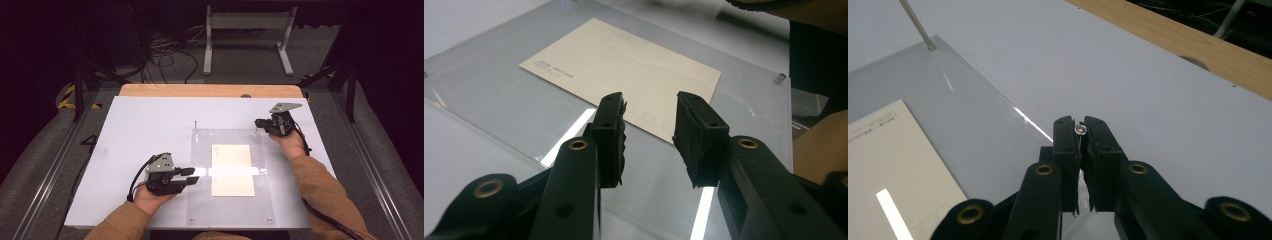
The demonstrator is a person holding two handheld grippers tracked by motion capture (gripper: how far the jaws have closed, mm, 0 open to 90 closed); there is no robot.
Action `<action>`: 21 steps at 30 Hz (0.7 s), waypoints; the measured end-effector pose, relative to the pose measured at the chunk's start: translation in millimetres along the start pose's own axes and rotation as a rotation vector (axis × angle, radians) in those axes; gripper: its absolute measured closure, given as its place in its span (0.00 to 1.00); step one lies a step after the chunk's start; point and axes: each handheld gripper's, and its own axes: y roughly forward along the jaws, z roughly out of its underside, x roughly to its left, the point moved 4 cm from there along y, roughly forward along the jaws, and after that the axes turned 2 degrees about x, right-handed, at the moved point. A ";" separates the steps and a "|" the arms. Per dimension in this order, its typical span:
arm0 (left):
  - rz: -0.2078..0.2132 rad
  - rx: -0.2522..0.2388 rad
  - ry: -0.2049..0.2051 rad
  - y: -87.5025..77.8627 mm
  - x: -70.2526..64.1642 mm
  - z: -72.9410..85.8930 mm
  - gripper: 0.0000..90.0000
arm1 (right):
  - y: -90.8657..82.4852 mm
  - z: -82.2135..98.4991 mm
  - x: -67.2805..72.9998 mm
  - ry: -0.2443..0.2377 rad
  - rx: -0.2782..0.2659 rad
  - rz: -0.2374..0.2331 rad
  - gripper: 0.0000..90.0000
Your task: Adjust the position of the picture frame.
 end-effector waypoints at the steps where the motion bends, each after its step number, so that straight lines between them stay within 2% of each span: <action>1: -0.005 -0.001 0.004 -0.2 0.8 -0.1 0.71 | 0.4 0.0 -0.6 0.015 -0.002 -0.007 0.93; 4: -0.001 -0.001 0.001 0.3 0.7 -0.1 0.71 | 1.3 0.7 -2.2 0.028 -0.008 -0.021 0.92; 7: 0.002 -0.003 0.000 0.5 0.2 -0.4 0.71 | 6.4 5.8 -1.9 -0.025 0.002 -0.033 0.87; 9: 0.000 -0.001 -0.001 0.4 0.8 0.0 0.71 | 8.8 9.2 -0.3 -0.061 0.000 -0.028 0.92; 19: 0.002 -0.005 -0.008 -0.9 2.5 0.4 0.69 | 10.8 12.7 -5.4 0.010 -0.050 -0.041 0.94; 21: 0.005 0.002 0.006 -0.8 0.8 -0.2 0.69 | 10.8 13.5 -5.2 0.019 -0.054 -0.042 0.94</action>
